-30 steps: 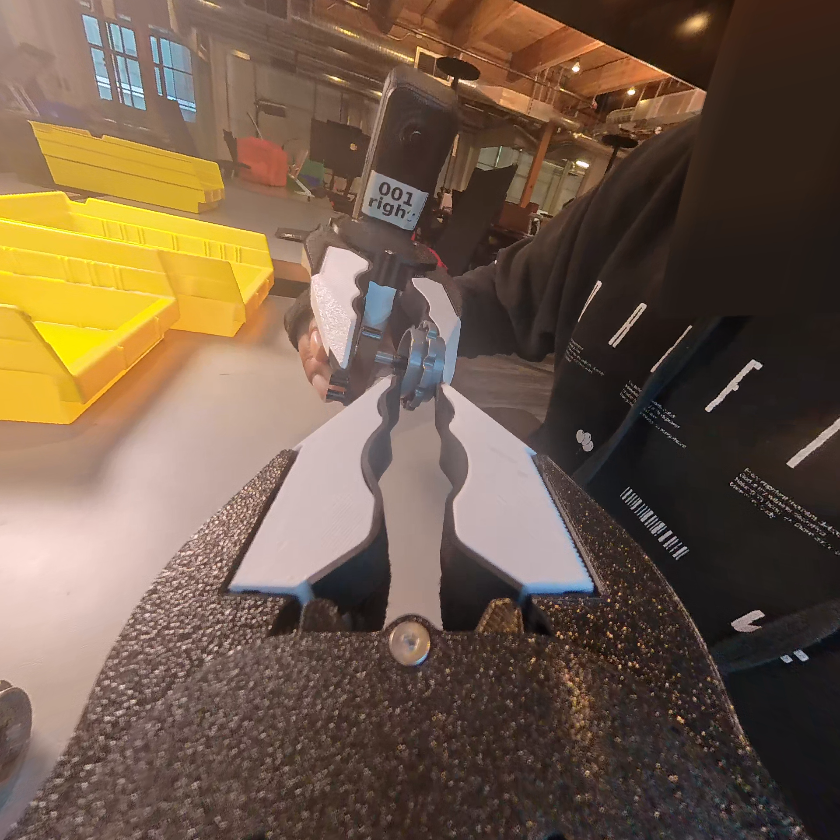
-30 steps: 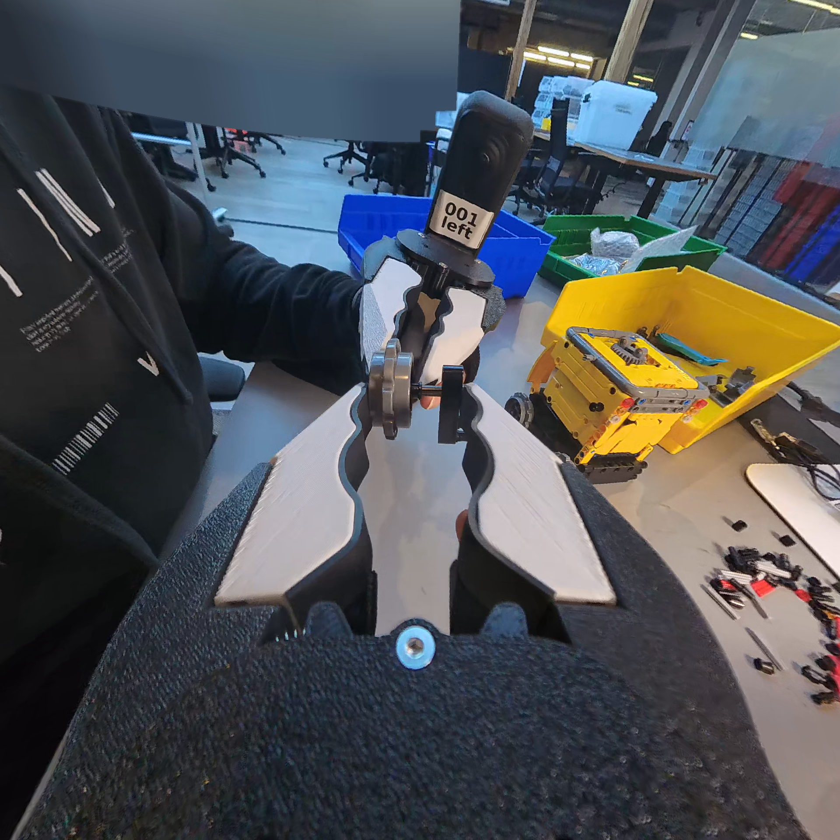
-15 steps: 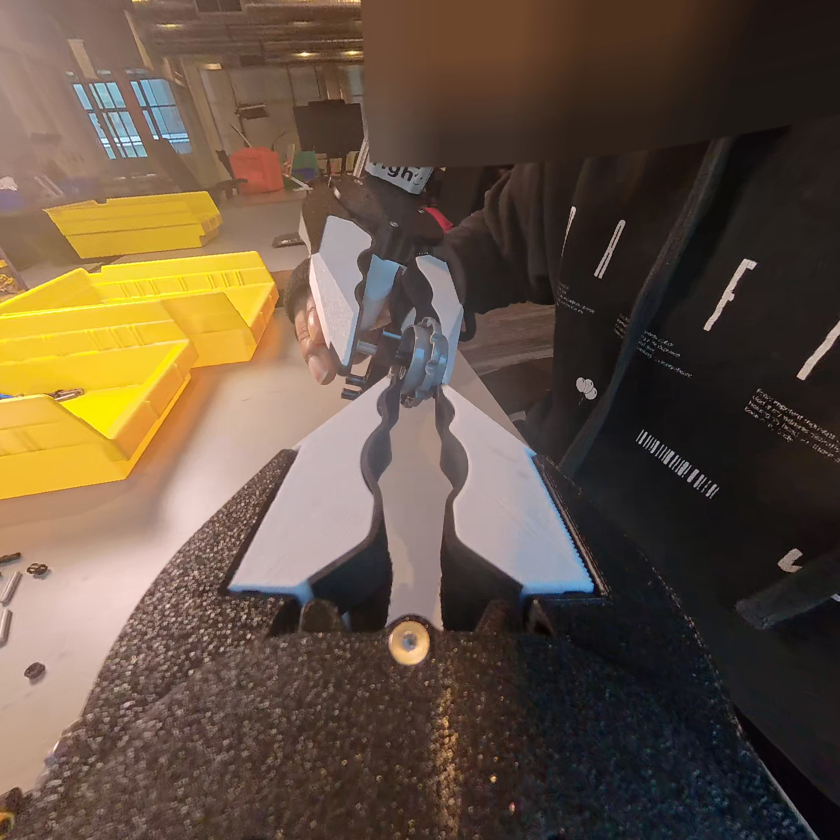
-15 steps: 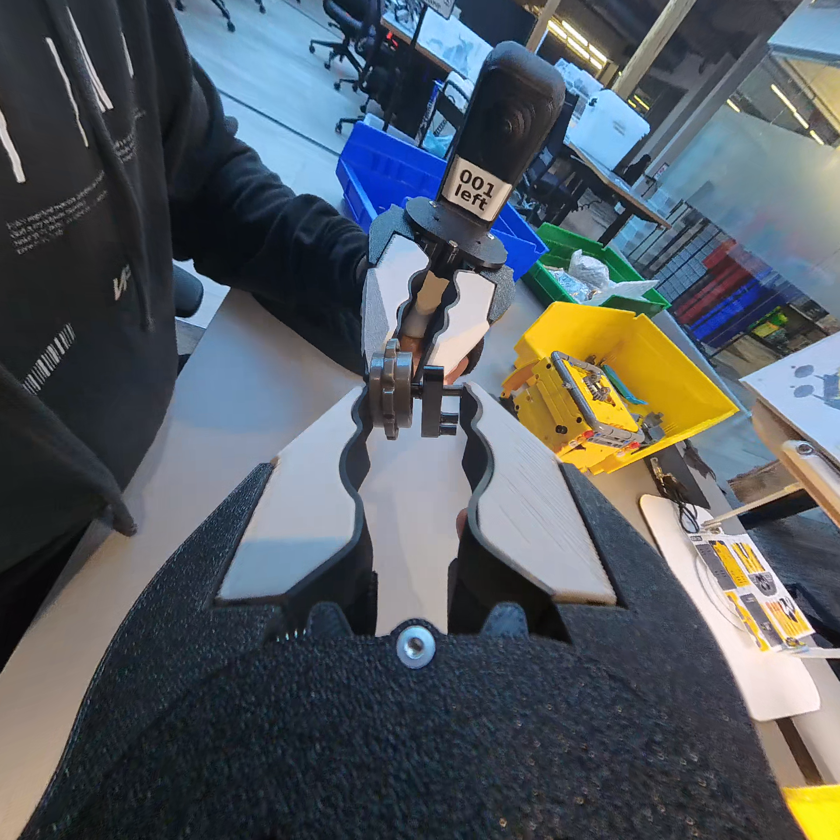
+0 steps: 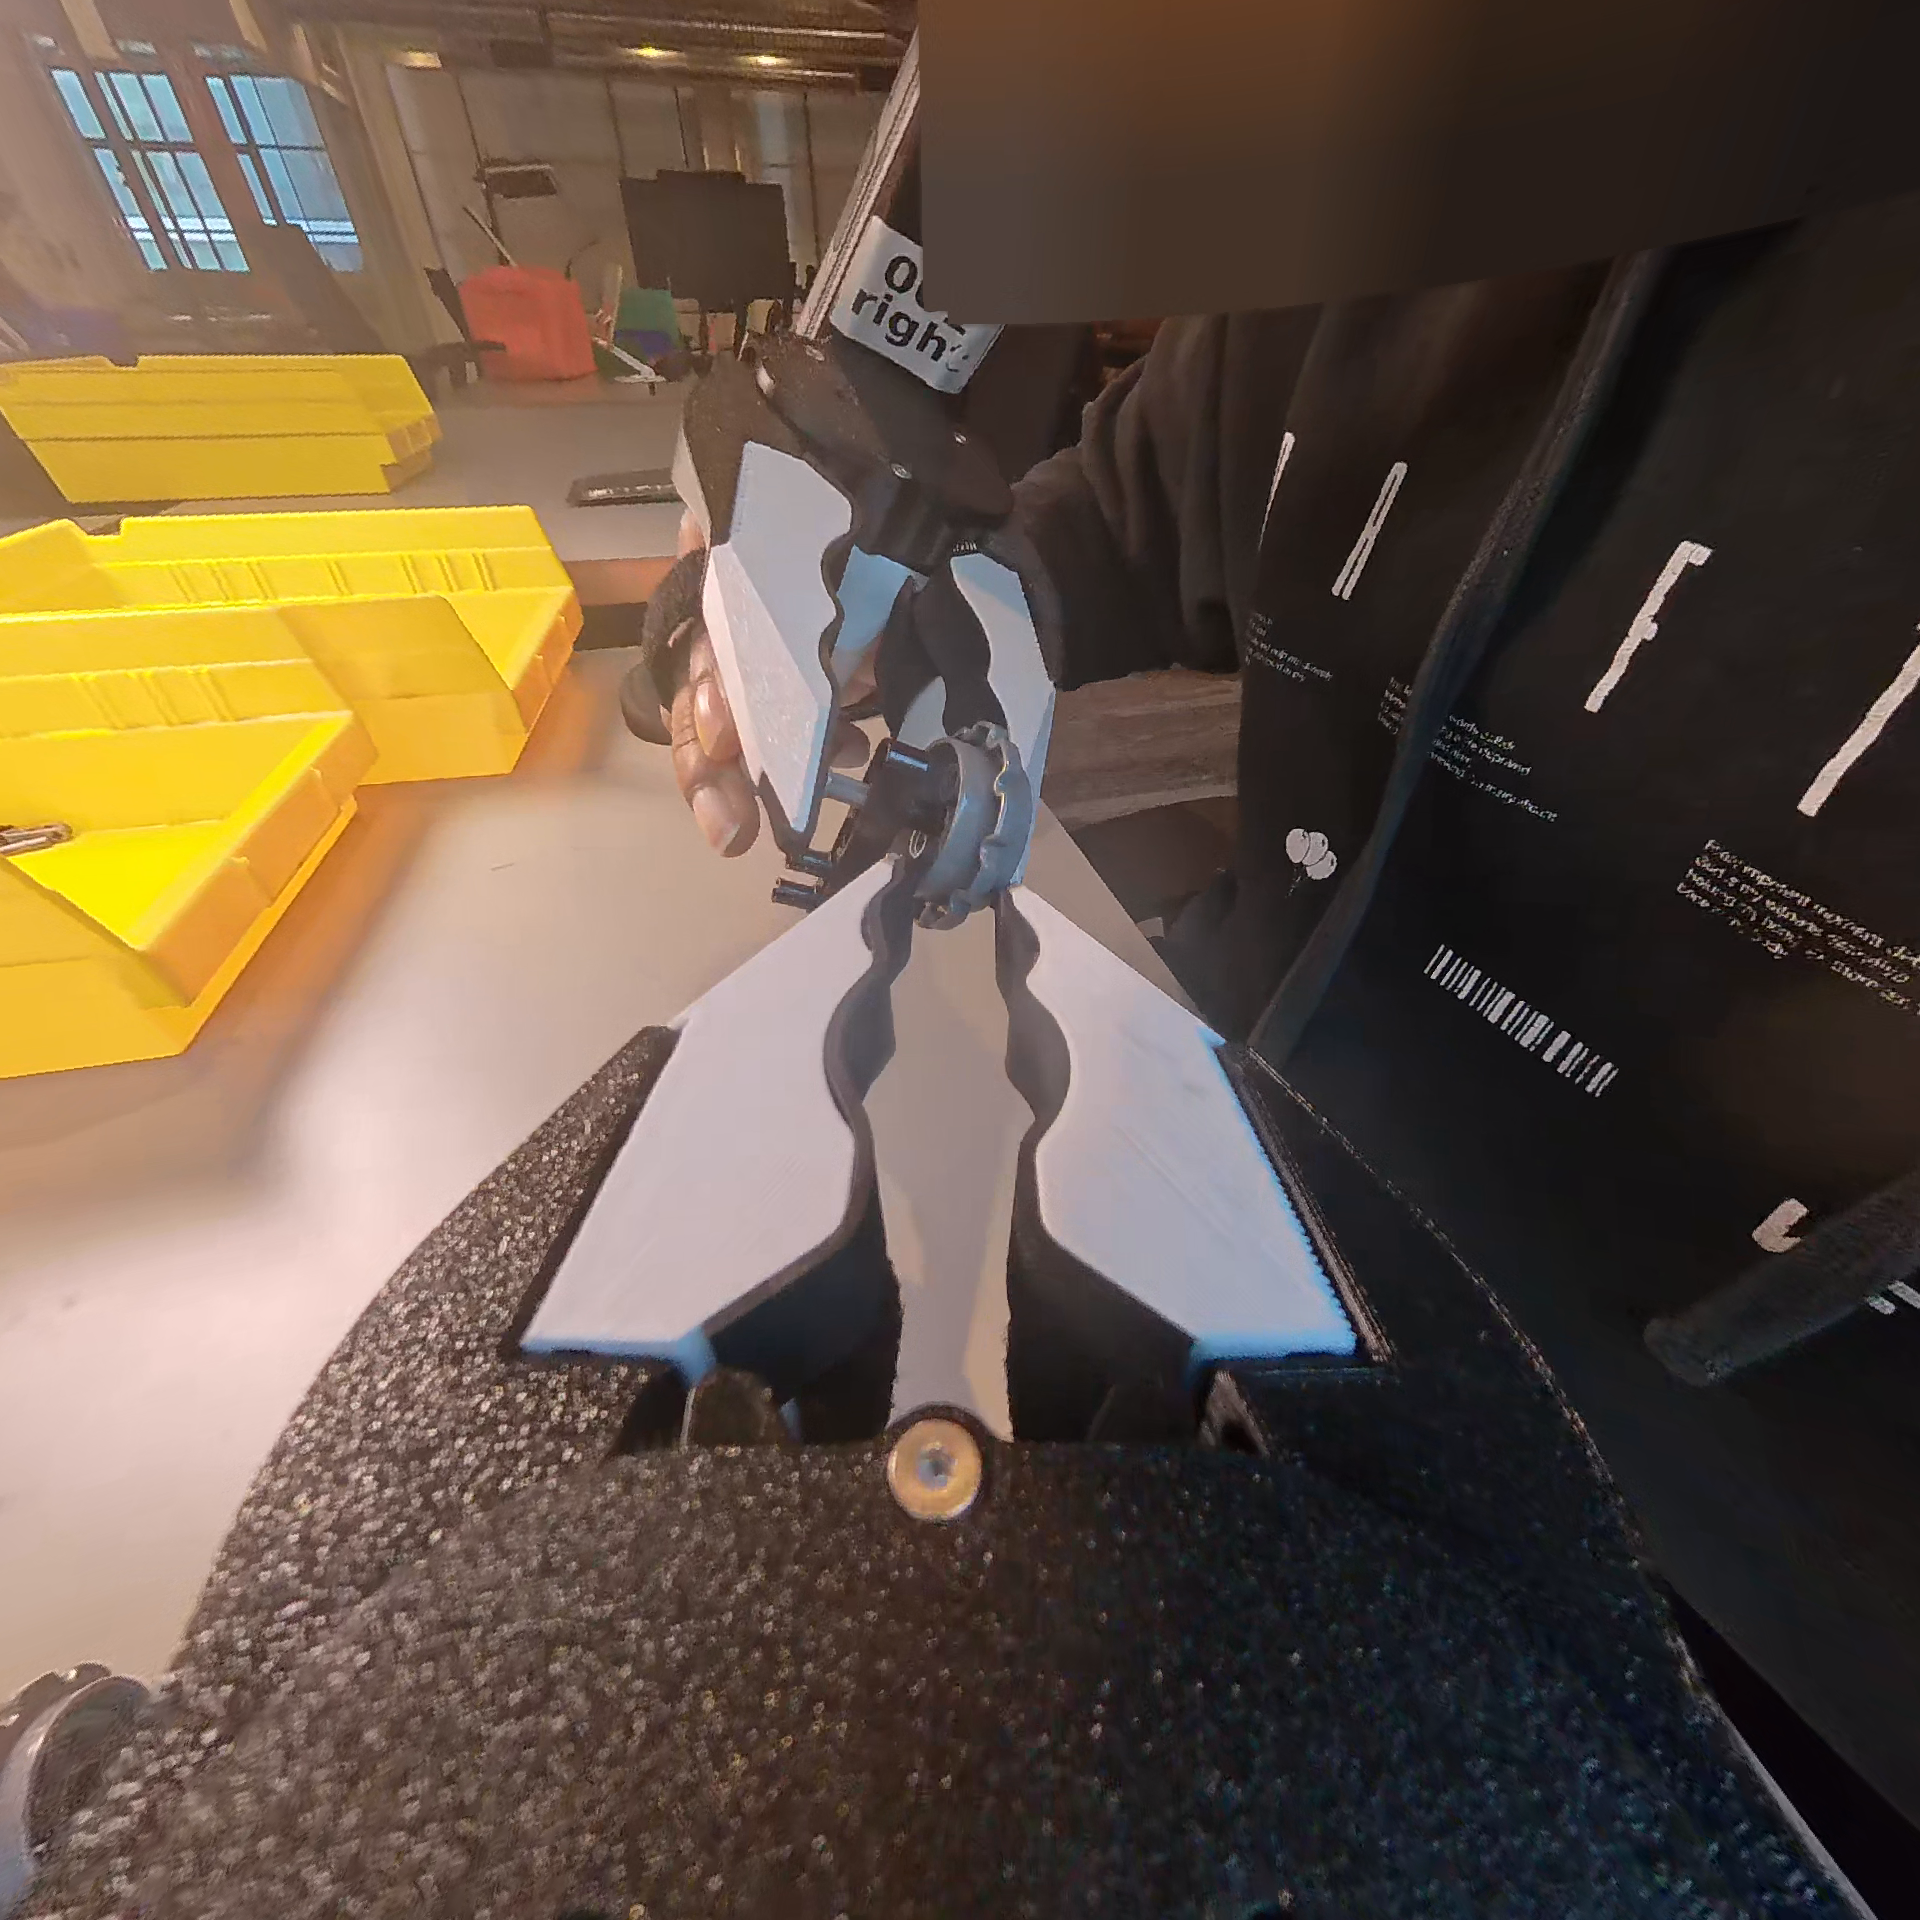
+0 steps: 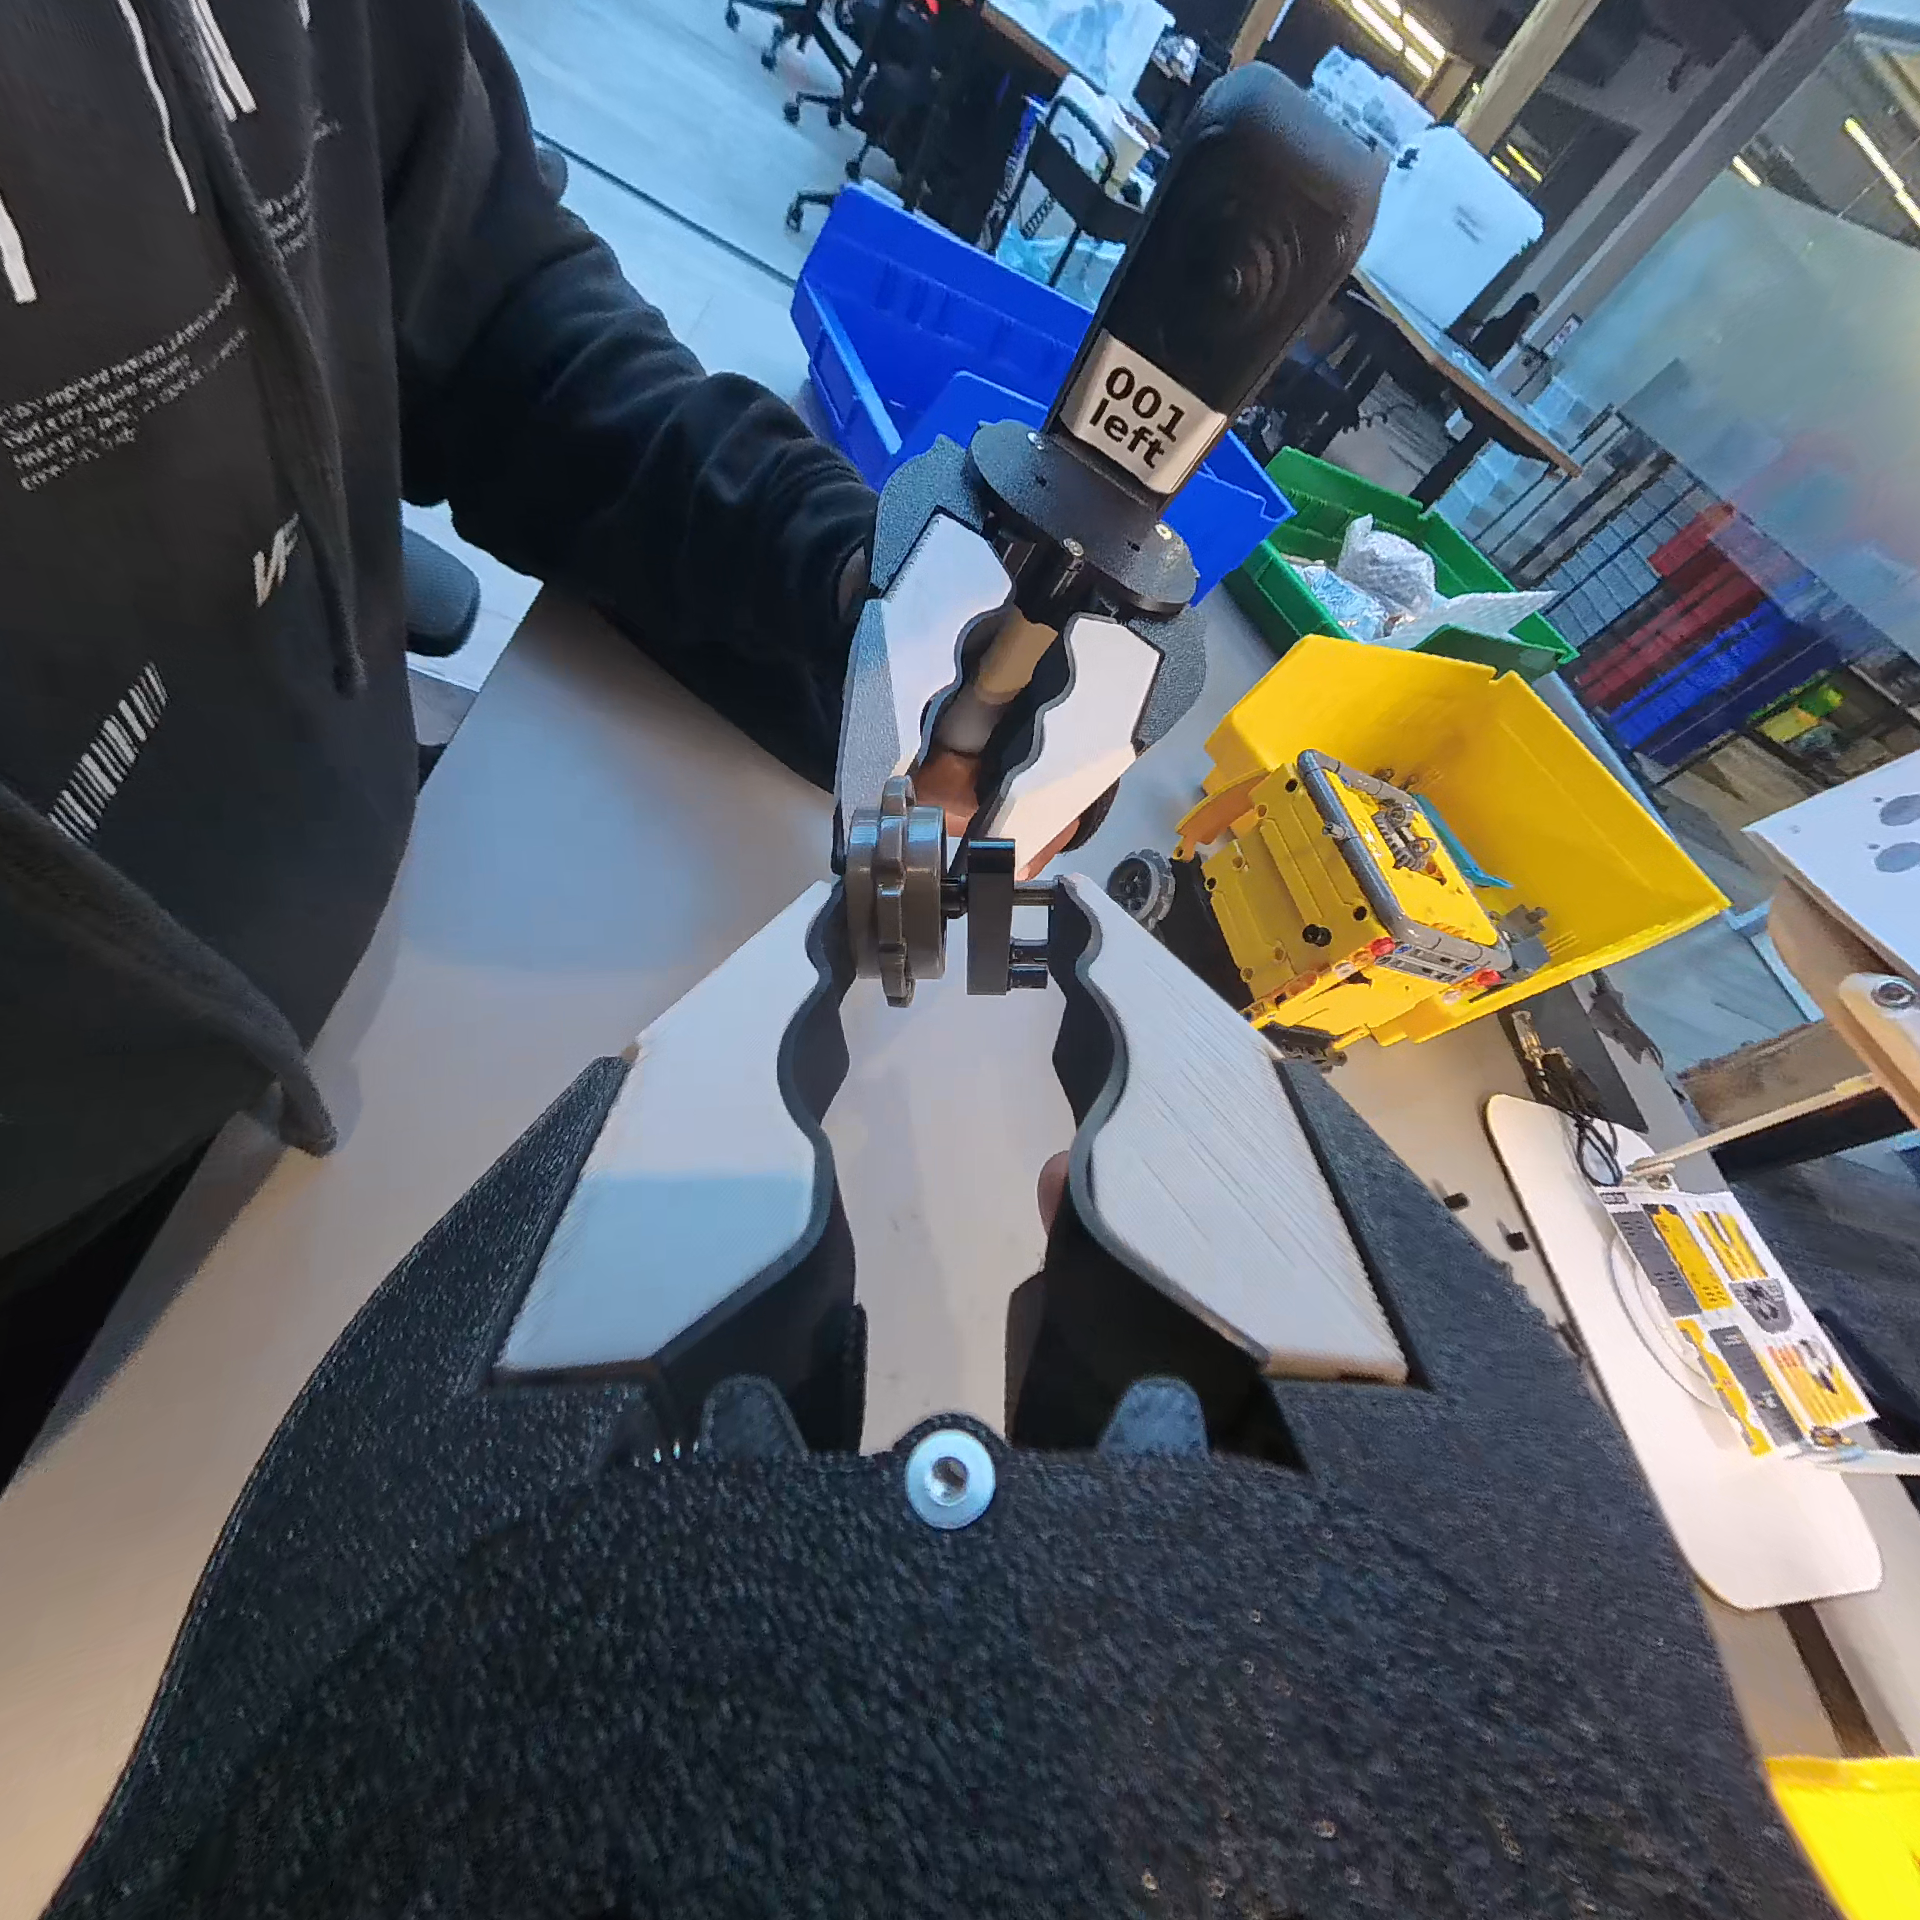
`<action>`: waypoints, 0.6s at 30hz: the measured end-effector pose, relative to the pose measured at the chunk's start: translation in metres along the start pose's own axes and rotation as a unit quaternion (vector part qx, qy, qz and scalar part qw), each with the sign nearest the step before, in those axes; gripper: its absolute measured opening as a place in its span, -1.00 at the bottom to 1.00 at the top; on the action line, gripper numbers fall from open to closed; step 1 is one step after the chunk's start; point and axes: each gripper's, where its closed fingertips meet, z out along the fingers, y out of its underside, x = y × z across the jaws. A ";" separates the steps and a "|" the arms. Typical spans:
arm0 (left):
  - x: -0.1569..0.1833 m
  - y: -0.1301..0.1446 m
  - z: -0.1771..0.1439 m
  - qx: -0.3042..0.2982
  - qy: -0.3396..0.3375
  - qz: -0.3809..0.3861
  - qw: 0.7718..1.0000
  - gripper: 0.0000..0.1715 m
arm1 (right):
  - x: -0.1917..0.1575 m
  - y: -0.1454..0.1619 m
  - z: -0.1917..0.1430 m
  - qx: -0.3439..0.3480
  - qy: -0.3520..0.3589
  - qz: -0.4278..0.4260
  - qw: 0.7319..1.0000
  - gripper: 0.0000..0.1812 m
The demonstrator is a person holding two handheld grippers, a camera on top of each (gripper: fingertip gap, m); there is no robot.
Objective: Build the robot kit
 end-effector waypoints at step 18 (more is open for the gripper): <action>-0.047 -0.004 -0.005 0.052 -0.088 -0.124 0.987 -0.85 | 0.049 0.030 -0.009 0.083 0.010 0.248 0.965 -0.46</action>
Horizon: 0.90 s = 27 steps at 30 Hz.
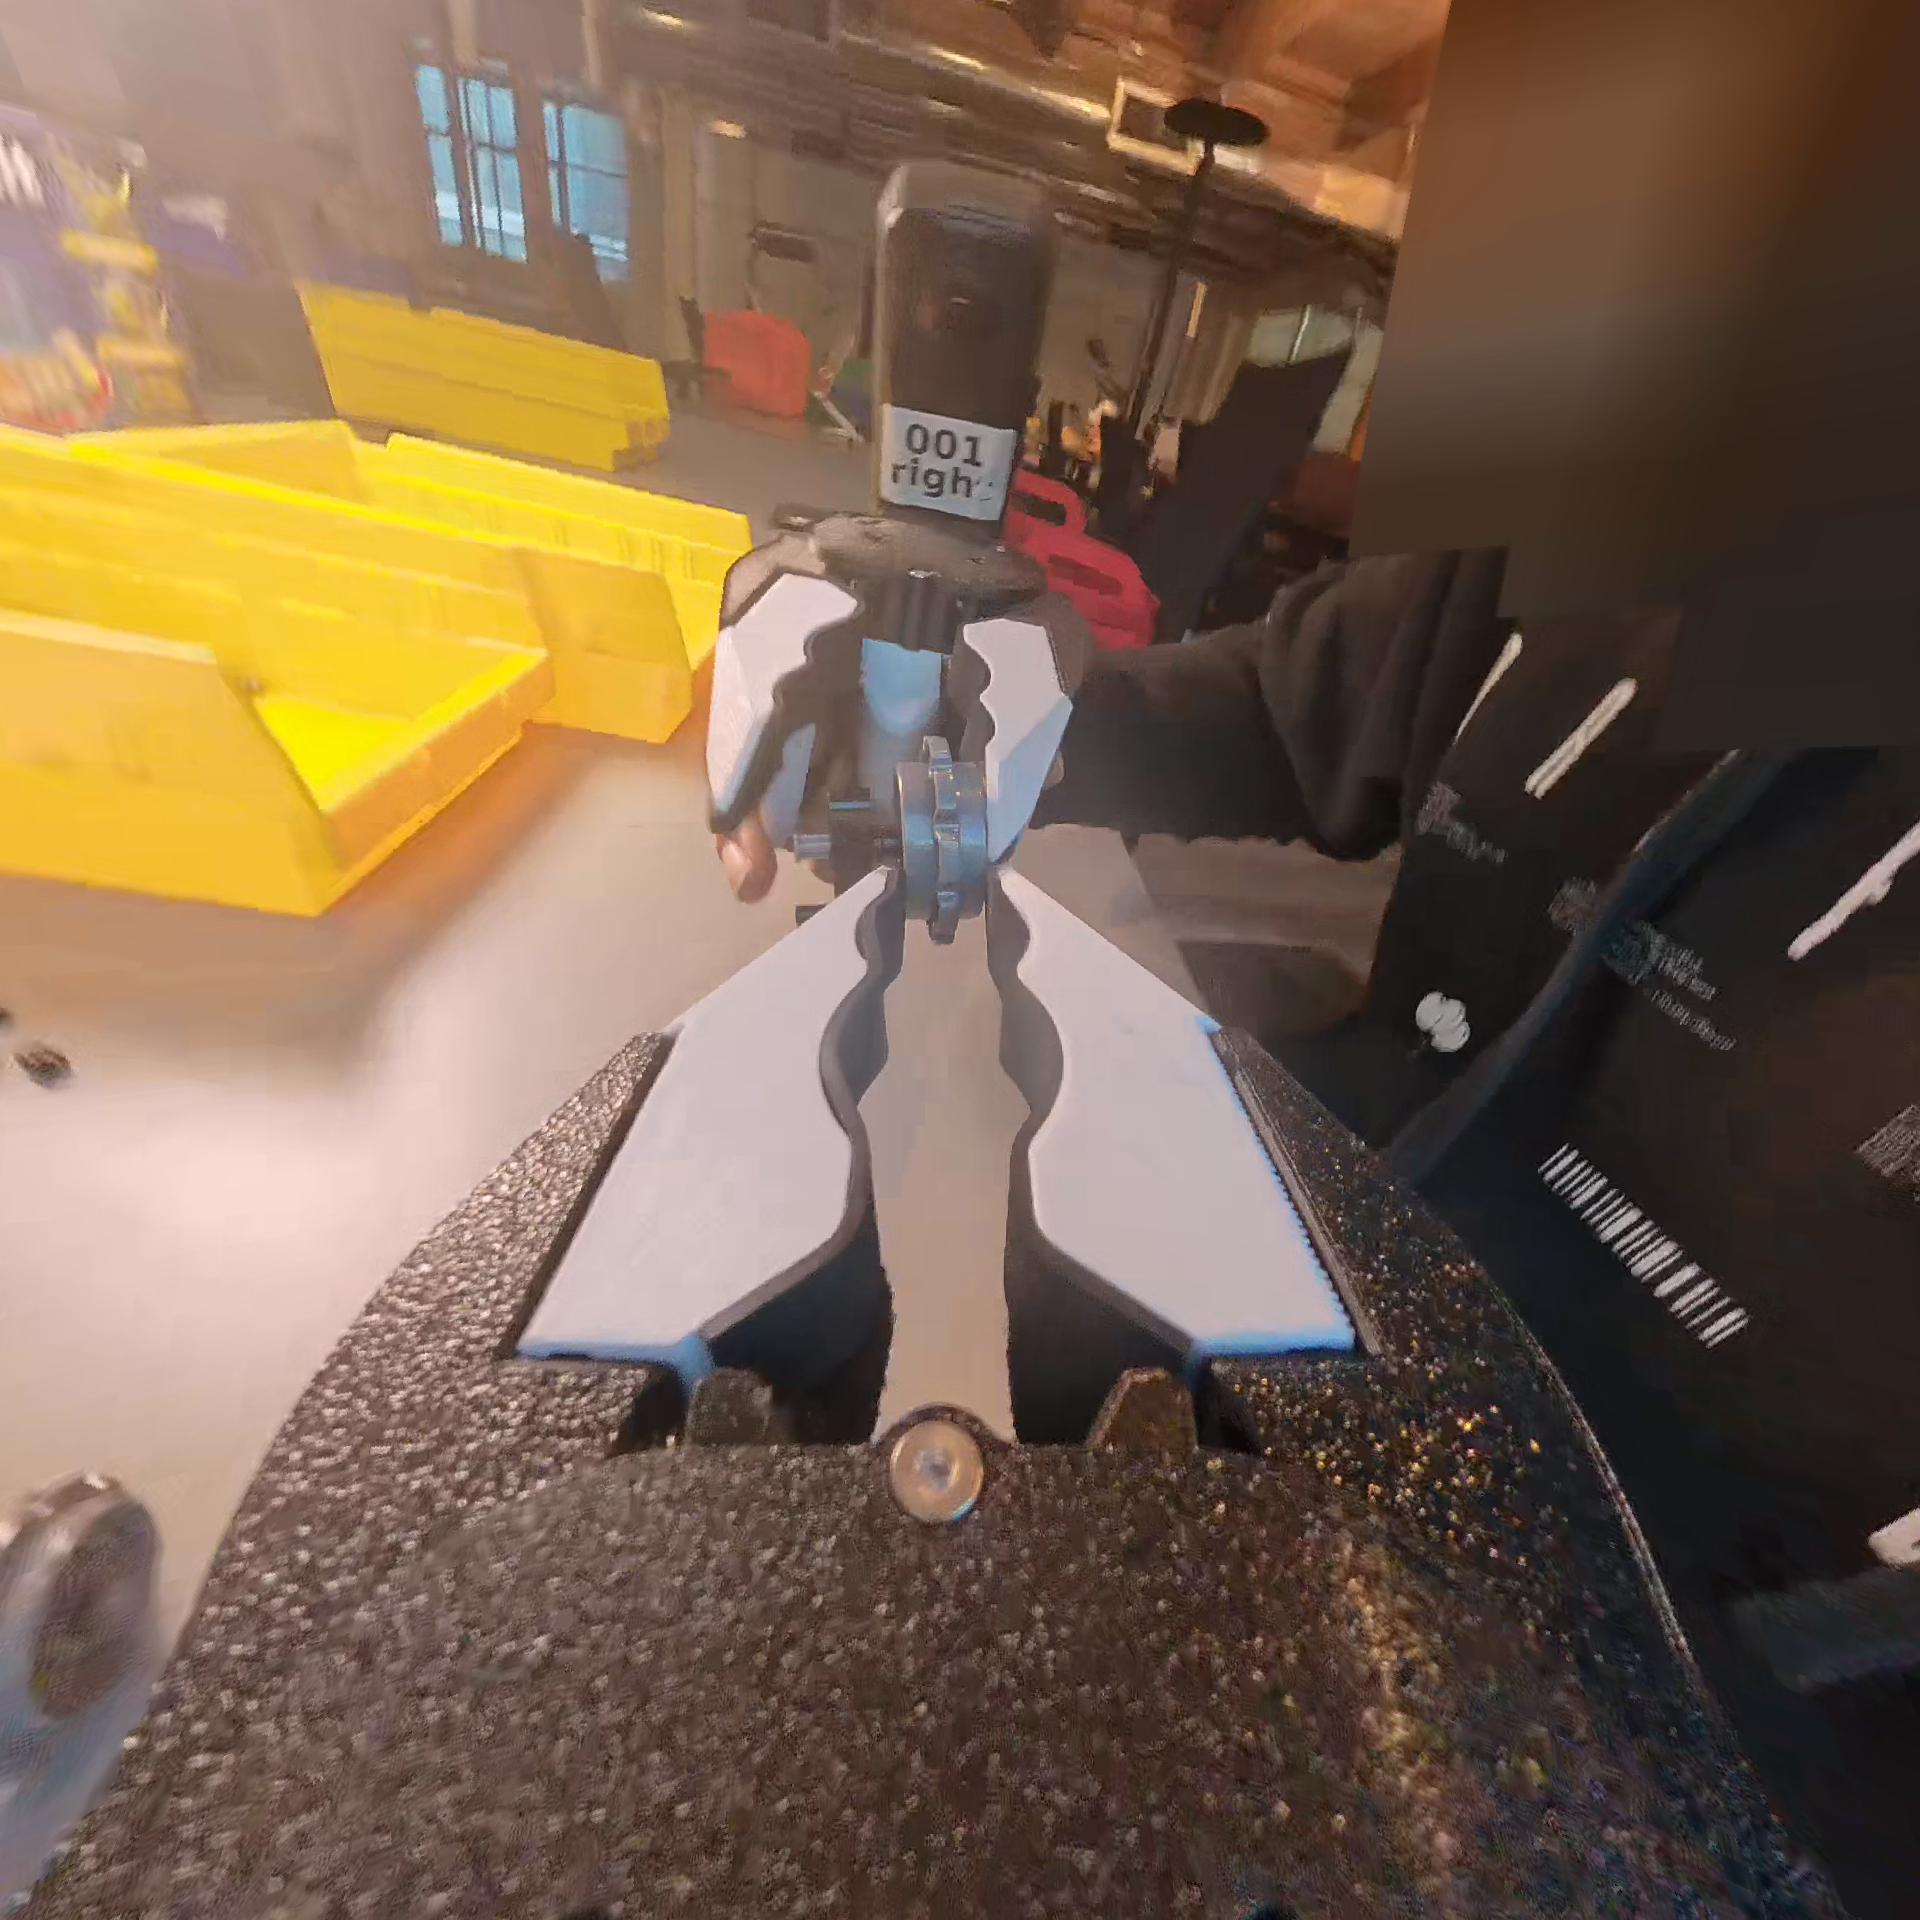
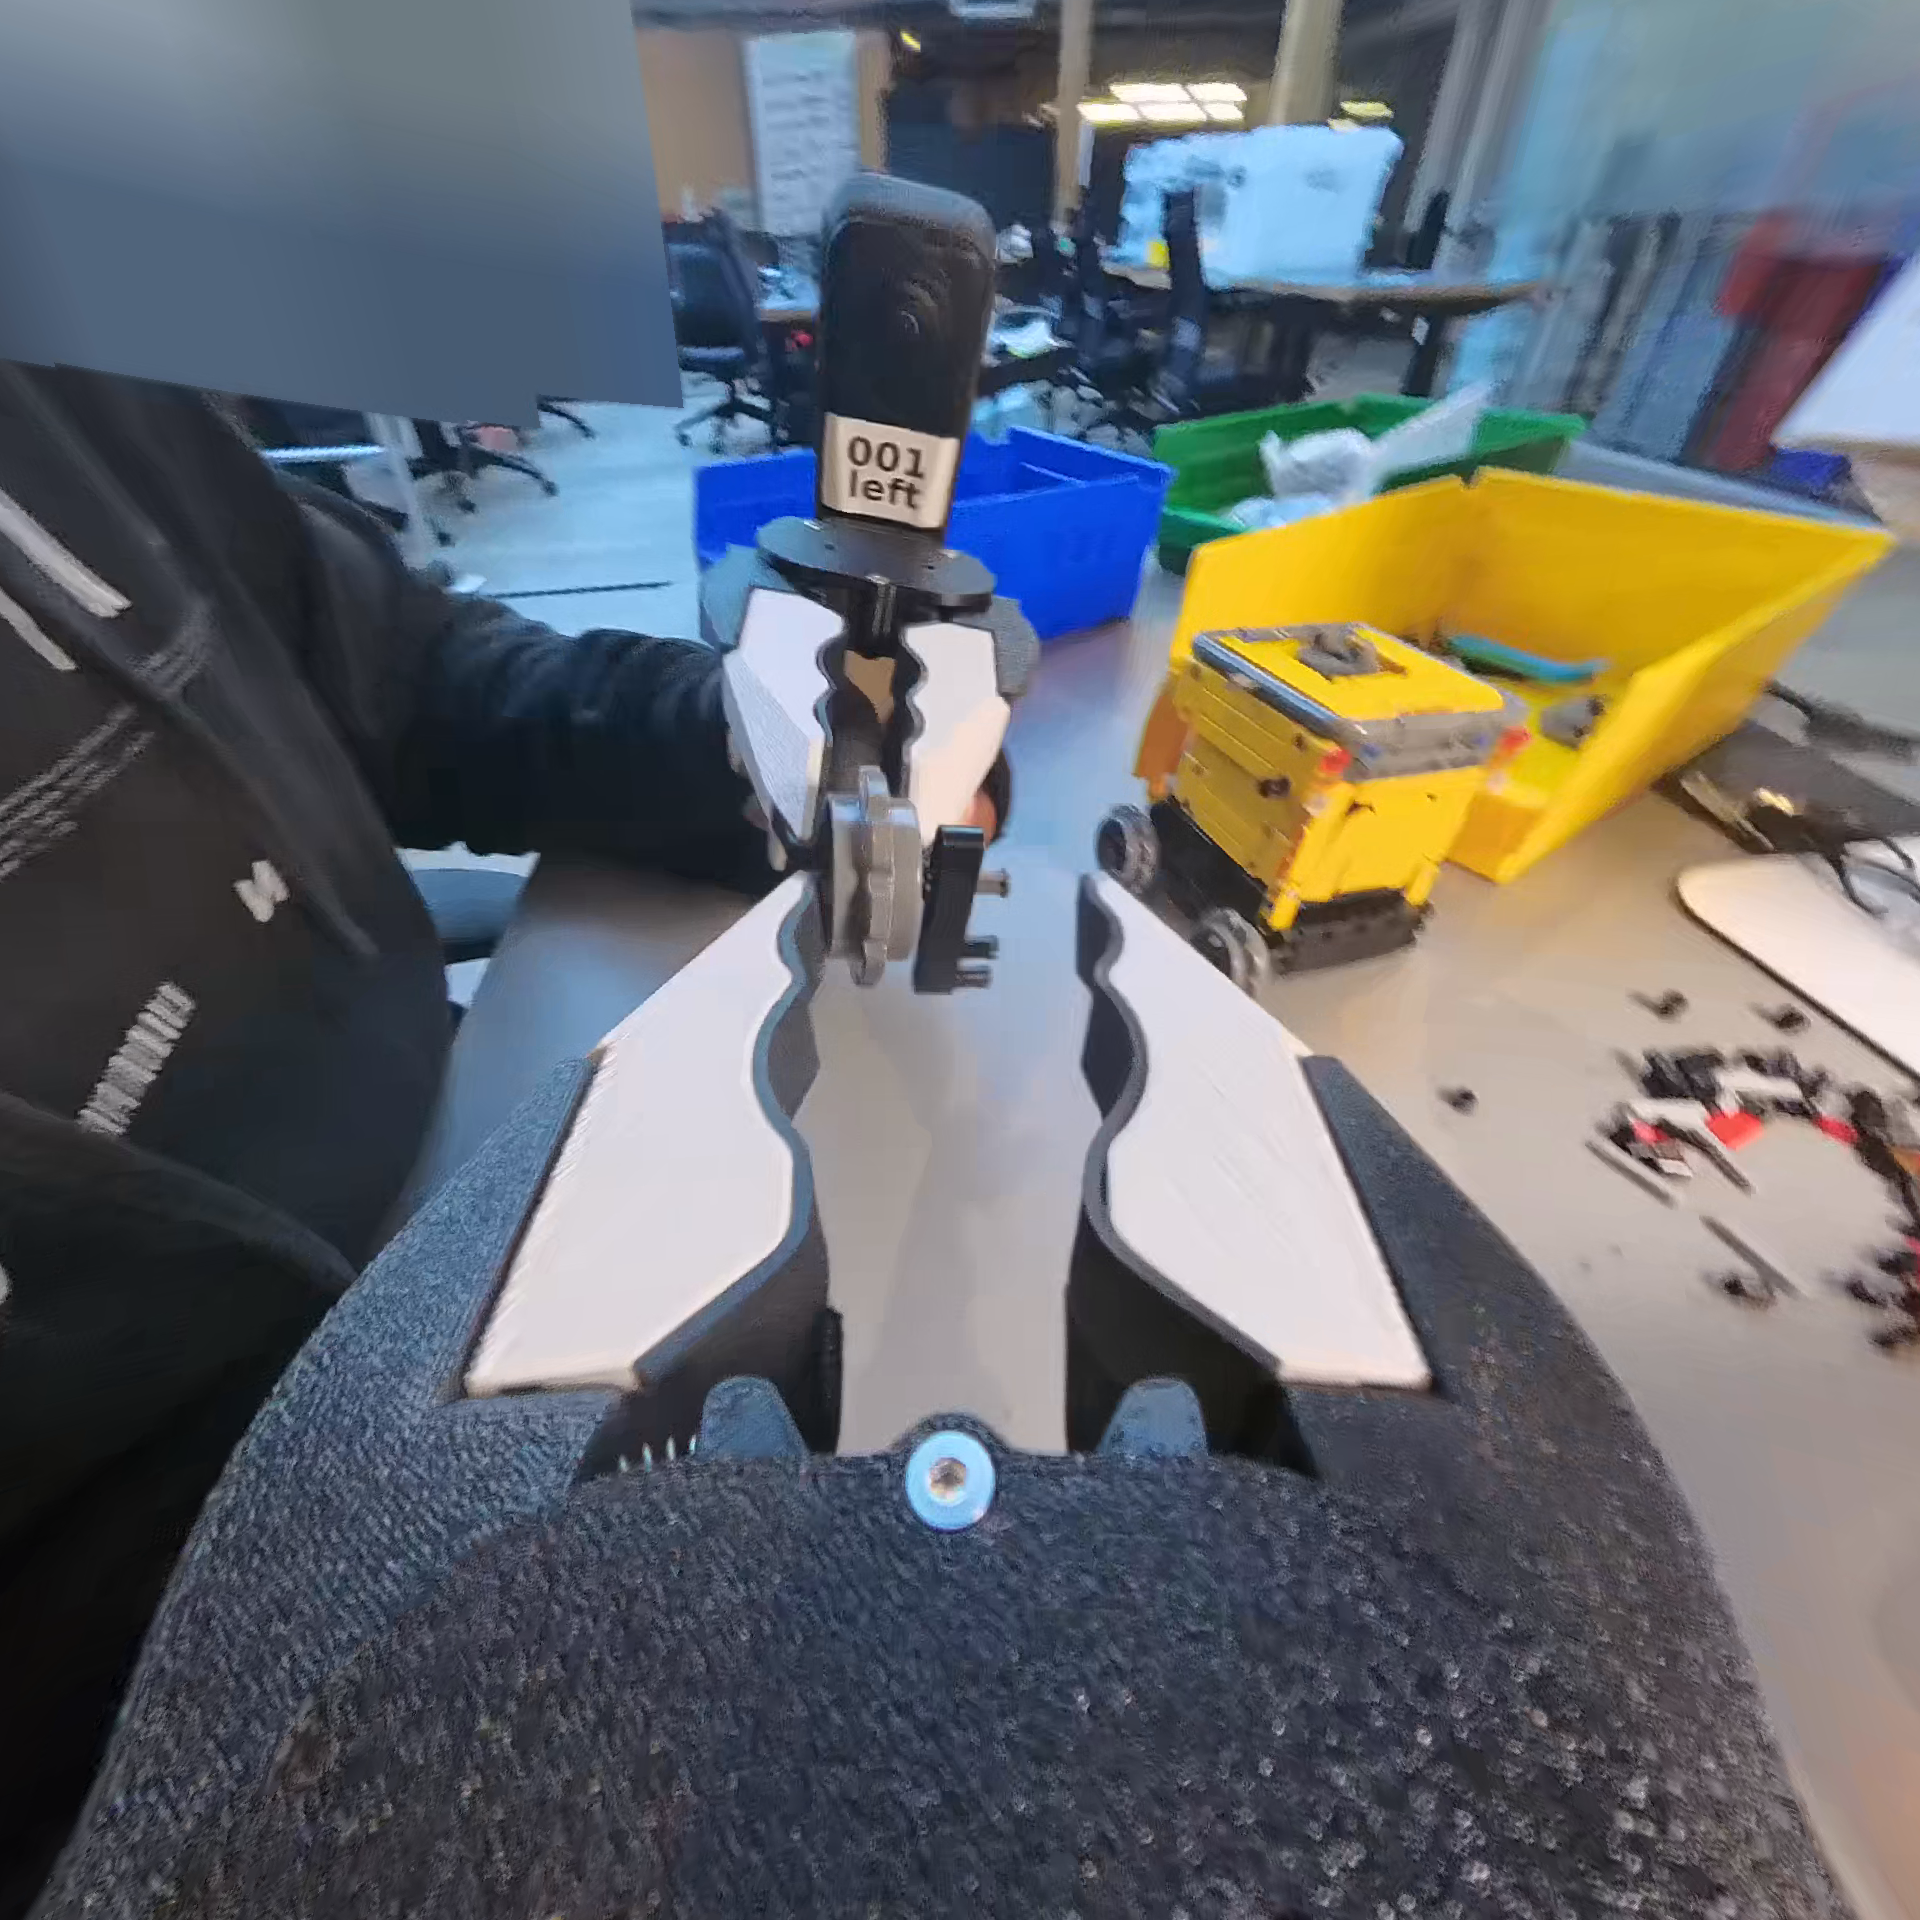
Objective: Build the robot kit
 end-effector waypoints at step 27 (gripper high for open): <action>-0.056 0.014 -0.012 0.025 -0.061 -0.237 0.969 -0.51 | 0.031 0.042 0.019 -0.179 0.193 -0.231 0.937 -0.66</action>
